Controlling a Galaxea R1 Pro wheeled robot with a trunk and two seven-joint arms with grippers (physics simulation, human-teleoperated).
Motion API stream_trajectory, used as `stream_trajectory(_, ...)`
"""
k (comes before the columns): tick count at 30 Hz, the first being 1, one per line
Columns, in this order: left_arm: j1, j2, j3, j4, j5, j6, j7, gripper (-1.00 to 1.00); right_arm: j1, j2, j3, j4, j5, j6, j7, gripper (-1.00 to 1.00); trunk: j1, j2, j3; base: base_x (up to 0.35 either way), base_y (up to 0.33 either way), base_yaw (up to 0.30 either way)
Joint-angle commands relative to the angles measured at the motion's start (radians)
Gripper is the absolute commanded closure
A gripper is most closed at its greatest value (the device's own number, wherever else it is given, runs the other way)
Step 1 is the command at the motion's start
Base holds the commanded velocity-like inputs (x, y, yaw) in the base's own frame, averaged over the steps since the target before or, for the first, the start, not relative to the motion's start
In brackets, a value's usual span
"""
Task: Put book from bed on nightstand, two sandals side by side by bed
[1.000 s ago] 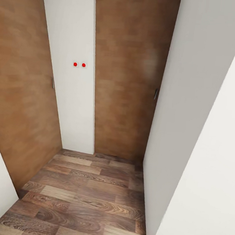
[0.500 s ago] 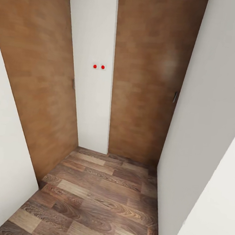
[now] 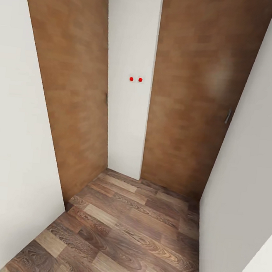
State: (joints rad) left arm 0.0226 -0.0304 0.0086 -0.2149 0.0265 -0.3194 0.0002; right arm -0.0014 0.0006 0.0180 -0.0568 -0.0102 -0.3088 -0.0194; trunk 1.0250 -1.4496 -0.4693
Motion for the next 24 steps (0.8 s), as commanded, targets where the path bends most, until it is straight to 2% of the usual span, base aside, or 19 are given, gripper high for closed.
stream_trajectory(1, 0.000, 0.000, 0.001, -0.001, 0.003, -0.001, 0.000, -1.00, 0.000, 0.000, 0.002, 0.000, -0.001, -0.003, -0.002, -1.00, 0.000, 0.000, -0.001, 0.000, 0.000, 0.293)
stream_trajectory(24, 0.000, 0.000, 0.001, -0.001, 0.003, -0.001, 0.000, -1.00, 0.000, 0.000, 0.002, 0.000, -0.002, -0.003, -0.002, -1.00, 0.000, 0.000, -0.001, 0.000, 0.000, 0.293)
